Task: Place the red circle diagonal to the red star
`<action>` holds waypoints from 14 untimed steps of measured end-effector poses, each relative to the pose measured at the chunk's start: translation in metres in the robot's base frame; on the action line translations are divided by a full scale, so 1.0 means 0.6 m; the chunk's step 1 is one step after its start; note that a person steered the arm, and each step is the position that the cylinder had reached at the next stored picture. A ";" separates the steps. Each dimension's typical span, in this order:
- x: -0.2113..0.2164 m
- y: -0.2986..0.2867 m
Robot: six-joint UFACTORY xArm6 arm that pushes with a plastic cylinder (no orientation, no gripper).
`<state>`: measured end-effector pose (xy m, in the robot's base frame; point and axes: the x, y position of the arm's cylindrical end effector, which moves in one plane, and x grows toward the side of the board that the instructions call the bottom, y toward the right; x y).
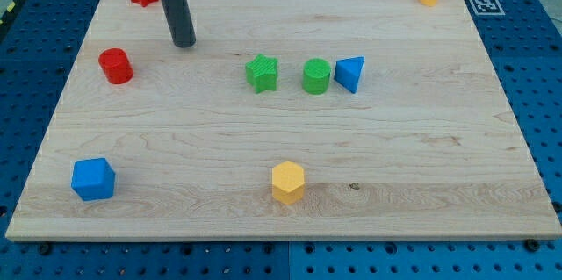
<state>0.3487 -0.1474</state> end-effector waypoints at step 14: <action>0.005 -0.226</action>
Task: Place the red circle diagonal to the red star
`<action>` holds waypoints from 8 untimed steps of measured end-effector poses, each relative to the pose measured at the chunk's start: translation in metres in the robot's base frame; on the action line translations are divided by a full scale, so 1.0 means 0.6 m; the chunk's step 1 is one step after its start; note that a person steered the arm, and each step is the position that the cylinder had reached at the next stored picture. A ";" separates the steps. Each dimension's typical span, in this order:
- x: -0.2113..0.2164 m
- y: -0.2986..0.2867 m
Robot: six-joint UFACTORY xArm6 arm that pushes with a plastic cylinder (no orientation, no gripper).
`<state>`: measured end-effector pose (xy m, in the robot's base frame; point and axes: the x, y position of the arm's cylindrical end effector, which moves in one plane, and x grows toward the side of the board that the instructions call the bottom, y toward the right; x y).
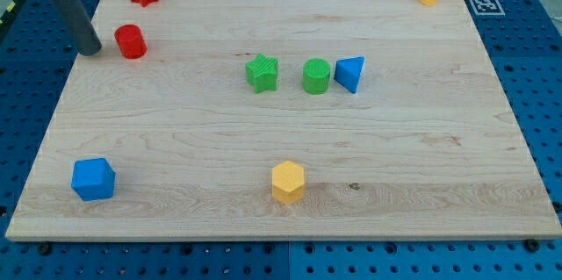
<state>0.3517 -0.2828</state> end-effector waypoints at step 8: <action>-0.045 0.278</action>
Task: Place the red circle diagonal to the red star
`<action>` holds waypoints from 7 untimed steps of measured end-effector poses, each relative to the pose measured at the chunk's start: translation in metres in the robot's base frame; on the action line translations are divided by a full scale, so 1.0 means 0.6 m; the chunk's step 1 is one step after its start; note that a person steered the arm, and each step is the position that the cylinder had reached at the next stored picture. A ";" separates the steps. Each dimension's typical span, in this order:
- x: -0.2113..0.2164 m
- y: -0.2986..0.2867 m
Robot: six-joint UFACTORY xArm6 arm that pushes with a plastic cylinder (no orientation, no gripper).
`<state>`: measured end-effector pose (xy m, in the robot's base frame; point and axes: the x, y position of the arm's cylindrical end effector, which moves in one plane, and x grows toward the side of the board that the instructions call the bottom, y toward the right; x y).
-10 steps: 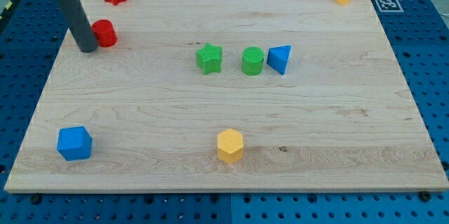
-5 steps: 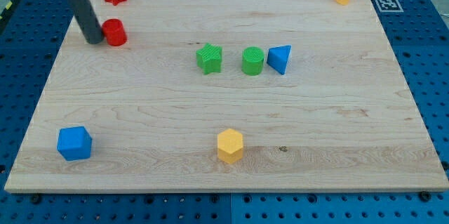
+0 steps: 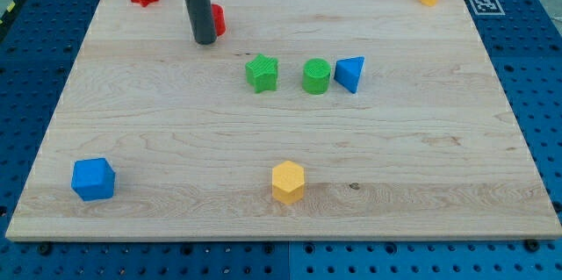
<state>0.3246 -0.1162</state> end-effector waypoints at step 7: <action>-0.048 -0.037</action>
<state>0.2959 -0.1386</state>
